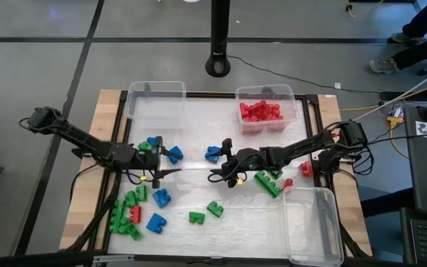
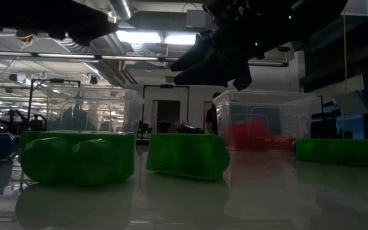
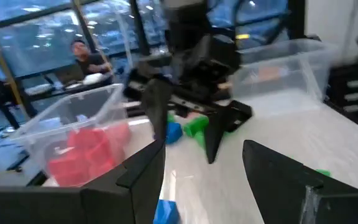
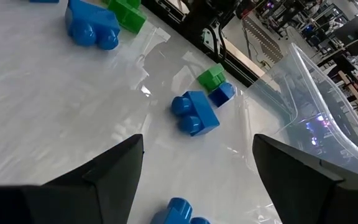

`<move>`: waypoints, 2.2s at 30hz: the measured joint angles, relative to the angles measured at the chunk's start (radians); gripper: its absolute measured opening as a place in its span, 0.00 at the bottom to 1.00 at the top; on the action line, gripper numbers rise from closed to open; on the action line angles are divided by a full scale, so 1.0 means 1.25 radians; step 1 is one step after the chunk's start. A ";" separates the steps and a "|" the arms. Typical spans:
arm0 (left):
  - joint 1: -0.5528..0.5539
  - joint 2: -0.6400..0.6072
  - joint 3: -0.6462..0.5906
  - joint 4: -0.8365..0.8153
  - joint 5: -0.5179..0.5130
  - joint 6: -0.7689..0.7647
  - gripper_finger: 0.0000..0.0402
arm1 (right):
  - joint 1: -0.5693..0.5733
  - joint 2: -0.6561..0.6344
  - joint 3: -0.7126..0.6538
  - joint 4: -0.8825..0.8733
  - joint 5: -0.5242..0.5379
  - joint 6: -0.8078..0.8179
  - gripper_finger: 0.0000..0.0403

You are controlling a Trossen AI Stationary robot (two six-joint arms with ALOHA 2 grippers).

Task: Sort blocks
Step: Put the red game piece into the top right transparent bin

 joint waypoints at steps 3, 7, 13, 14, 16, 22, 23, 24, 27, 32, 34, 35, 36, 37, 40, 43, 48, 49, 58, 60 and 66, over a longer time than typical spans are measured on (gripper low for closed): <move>-0.018 0.016 0.065 -0.151 0.004 -0.023 0.51 | 0.000 0.014 0.000 0.004 -0.009 0.005 0.75; -0.049 0.056 0.170 -0.424 0.004 -0.133 0.51 | 0.000 0.027 0.000 0.010 -0.015 0.007 0.75; -0.124 0.094 0.293 -0.775 0.005 -0.414 0.51 | 0.000 0.028 0.000 0.008 -0.016 0.007 0.75; -0.139 0.096 0.301 -0.814 0.008 -0.464 0.51 | 0.000 0.028 0.000 0.008 -0.017 0.004 0.75; -0.170 0.095 0.306 -0.869 0.032 -0.562 0.51 | 0.000 0.028 0.000 0.010 -0.018 0.001 0.75; -0.261 0.101 0.305 -0.928 0.132 -0.840 0.51 | 0.000 0.028 0.000 0.008 -0.017 -0.001 0.75; -0.278 0.107 0.303 -0.930 0.149 -0.877 0.51 | 0.000 0.028 0.000 0.008 -0.018 -0.001 0.75; -0.294 0.114 0.303 -0.928 0.165 -0.912 0.51 | 0.000 0.028 0.000 0.007 -0.020 -0.001 0.75; -0.340 0.144 0.303 -0.920 0.216 -1.029 0.51 | 0.000 0.028 0.000 0.004 -0.021 -0.001 0.75; -0.408 0.213 0.303 -0.902 0.303 -1.290 0.51 | 0.000 0.028 0.000 0.003 -0.021 0.000 0.75; -0.427 0.234 0.303 -0.873 0.333 -1.385 0.51 | 0.000 0.028 0.000 0.003 -0.021 0.000 0.75; -0.433 0.241 0.303 -0.860 0.341 -1.432 0.51 | 0.000 0.028 0.000 0.003 -0.021 0.000 0.75; -0.437 0.246 0.303 -0.844 0.352 -1.479 0.51 | 0.000 0.028 0.000 0.002 -0.021 0.000 0.75; -0.440 0.250 0.303 -0.831 0.363 -1.523 0.51 | 0.000 0.028 0.000 0.002 -0.022 0.000 0.75; -0.447 0.253 0.303 -0.842 0.368 -1.603 0.51 | 0.000 0.028 0.000 0.002 -0.036 0.001 0.75; -0.448 0.263 0.303 -0.874 0.369 -1.632 0.51 | 0.000 0.028 0.000 0.001 -0.042 0.002 0.75; -0.448 0.284 0.303 -0.856 0.368 -1.633 0.51 | 0.000 0.028 0.000 -0.005 -0.042 0.002 0.75; -0.448 0.287 0.303 -0.855 0.368 -1.633 0.51 | 0.000 0.028 0.000 -0.005 -0.042 0.002 0.75; -0.448 0.327 0.303 -0.859 0.365 -1.658 0.51 | -0.001 0.028 0.000 -0.019 -0.042 0.002 0.75; -0.448 0.332 0.304 -0.859 0.366 -1.662 0.51 | -0.001 0.028 0.000 -0.023 -0.042 0.002 0.75; -0.447 0.343 0.306 -0.860 0.364 -1.660 0.51 | -0.001 0.028 0.000 -0.028 -0.042 0.003 0.75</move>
